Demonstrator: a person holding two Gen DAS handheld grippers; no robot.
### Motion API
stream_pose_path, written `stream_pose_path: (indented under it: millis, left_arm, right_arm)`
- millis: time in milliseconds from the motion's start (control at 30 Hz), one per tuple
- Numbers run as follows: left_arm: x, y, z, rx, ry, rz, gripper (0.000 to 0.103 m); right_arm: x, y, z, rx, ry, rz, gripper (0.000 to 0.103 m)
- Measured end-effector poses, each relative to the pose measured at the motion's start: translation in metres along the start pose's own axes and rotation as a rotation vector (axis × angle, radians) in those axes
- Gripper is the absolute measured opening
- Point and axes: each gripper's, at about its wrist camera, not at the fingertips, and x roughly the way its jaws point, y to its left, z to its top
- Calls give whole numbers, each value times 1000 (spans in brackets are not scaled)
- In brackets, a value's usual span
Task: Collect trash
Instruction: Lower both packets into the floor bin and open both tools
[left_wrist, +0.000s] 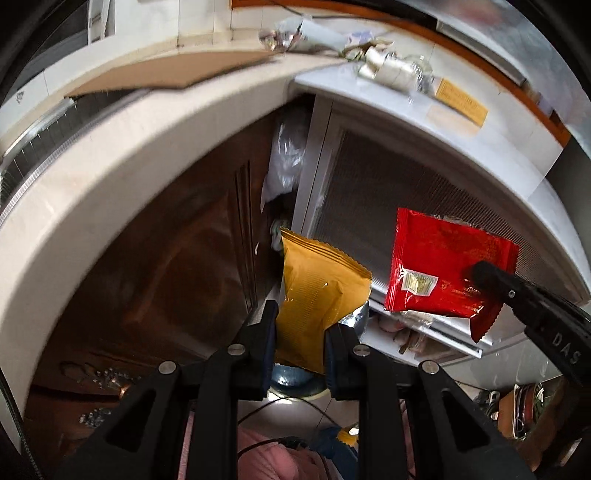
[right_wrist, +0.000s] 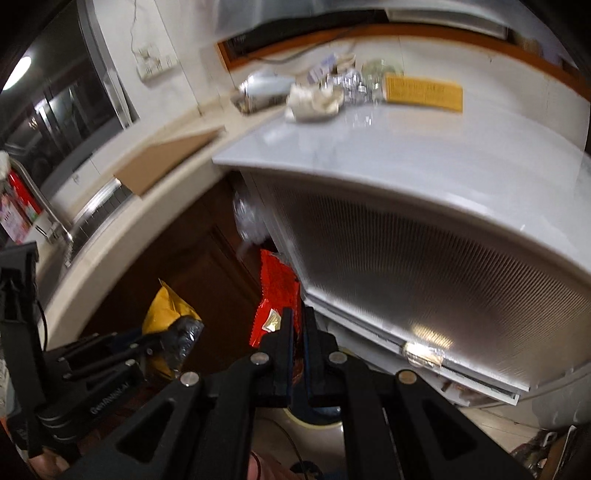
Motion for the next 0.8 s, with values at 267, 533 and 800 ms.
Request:
stream_pose_path:
  millis: [267,533,800]
  left_arm:
    - [52,5,-12,-20,91,0,20]
    - [115,5,-25,-18,184,-1,20]
    - [186,8,-31,-22,295,-17,21]
  right_arm:
    - [46,-8,-24,-32,95,-27,4]
    - [100,-28,-49,-25,191,-38,4]
    - [162,-55,-73,2,304,-64,4]
